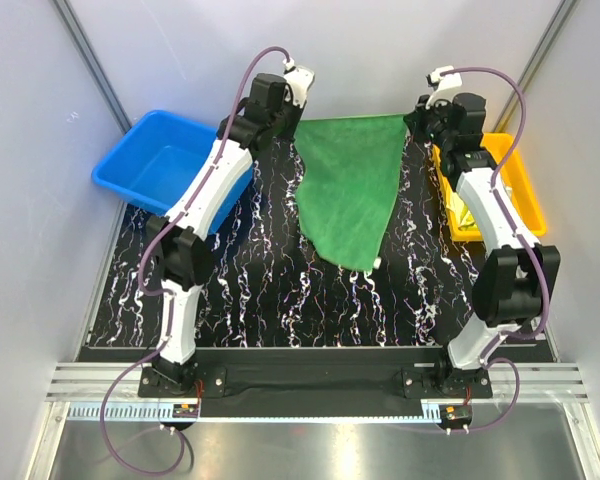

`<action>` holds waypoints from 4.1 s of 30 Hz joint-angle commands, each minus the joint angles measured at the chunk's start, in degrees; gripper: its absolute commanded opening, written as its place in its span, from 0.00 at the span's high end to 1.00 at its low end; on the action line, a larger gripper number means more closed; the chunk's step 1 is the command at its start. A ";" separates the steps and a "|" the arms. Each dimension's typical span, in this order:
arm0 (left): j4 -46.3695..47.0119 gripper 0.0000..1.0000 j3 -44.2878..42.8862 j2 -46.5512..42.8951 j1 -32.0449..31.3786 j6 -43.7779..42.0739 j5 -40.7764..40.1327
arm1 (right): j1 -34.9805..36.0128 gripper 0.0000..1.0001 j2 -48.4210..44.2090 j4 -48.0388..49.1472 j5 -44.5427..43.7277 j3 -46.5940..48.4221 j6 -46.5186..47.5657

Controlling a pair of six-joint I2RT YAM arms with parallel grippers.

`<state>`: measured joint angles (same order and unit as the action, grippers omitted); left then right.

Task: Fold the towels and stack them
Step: Flatten out the crumpled towel, then fold the towel

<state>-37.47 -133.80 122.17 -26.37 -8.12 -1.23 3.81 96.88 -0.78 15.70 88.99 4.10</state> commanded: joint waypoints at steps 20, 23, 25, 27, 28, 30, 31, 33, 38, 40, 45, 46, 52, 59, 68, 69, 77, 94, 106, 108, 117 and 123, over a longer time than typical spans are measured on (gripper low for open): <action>-12.26 1.00 19.02 -44.03 -30.30 -9.81 -22.74 | -0.83 1.00 -46.94 -19.17 19.72 -8.57 -8.58; -13.77 1.00 18.39 -47.27 -40.22 -9.11 -29.69 | -0.91 1.00 -52.31 -21.11 18.05 -7.17 -10.76; -14.46 1.00 17.35 -47.64 -43.57 -9.11 -34.42 | -0.83 1.00 -54.94 -20.15 17.78 -5.77 -12.61; -17.09 1.00 10.86 -45.63 -48.32 -8.32 -36.90 | -0.91 1.00 -55.83 -20.32 18.57 -4.10 -15.25; -19.98 1.00 8.14 -44.40 -49.73 -8.05 -38.91 | -0.91 1.00 -56.36 -20.58 19.62 -2.96 -16.04; -21.84 1.00 1.98 -42.47 -53.51 -7.88 -41.12 | -0.83 1.00 -56.97 -19.88 20.33 -2.86 -18.07; -22.20 1.00 0.74 -42.19 -54.22 -8.05 -41.74 | -0.91 1.00 -57.24 -19.10 20.50 -3.29 -18.33; -20.81 1.00 1.33 -42.54 -54.58 -9.01 -41.65 | -0.91 1.00 -56.81 -19.00 19.20 -3.73 -17.73; -10.25 1.00 9.87 -43.86 -41.99 -12.03 -32.82 | -0.91 1.00 -50.84 -18.39 8.22 -5.23 -11.76; -9.99 1.00 10.75 -42.55 -35.45 -9.99 -23.34 | -0.91 1.00 -46.46 -16.63 5.67 -5.67 -10.26; -7.18 1.00 9.98 -32.57 -21.83 -11.21 -14.43 | -0.91 1.00 -35.20 -9.45 4.77 -5.58 -7.18; -7.35 1.00 8.31 -30.09 -19.97 -11.22 -11.71 | -0.91 1.00 -31.09 -8.03 4.95 -4.97 -6.83; -4.30 1.00 -3.13 -10.50 -7.74 -11.48 -3.96 | -1.09 1.00 -12.55 -1.53 5.03 0.29 -2.08; 5.12 1.00 -0.85 1.66 -4.13 -14.46 -1.58 | -1.53 1.00 3.12 8.50 7.32 2.41 -0.67; 5.39 1.00 4.32 3.97 -4.13 -20.53 -5.09 | -1.79 1.00 10.35 11.59 10.58 -0.04 2.58; 6.09 1.00 5.73 3.08 -4.21 -20.62 -5.53 | -1.79 1.00 9.56 10.98 10.58 -0.83 2.58; 11.02 1.00 24.98 -8.26 -6.67 -20.97 -7.20 | -1.79 1.00 2.53 1.13 8.47 -9.35 1.09; 9.61 1.00 45.54 -21.53 -12.74 -13.77 -5.88 | -1.79 1.00 -16.02 -4.67 2.75 -30.98 -10.86; 9.96 1.00 57.93 -28.64 -14.23 -6.74 0.70 | -1.27 1.00 -26.91 -8.19 1.09 -46.27 -21.84; 9.88 1.00 59.17 -29.27 -14.59 -5.25 2.80 | -1.26 1.00 -28.76 -8.63 0.90 -49.25 -23.43; 3.47 0.80 65.67 -30.23 -16.08 1.78 9.94 | -1.18 0.82 -33.33 -15.74 -2.43 -56.12 -31.08; 5.30 0.60 68.93 -34.01 -16.26 10.64 7.32 | -1.09 0.68 -34.04 -20.58 -3.66 -53.93 -35.12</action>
<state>-34.52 -65.17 92.86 -42.59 -4.34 6.24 2.37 63.86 -18.41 14.59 32.93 -27.79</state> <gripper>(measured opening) 0.380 0.314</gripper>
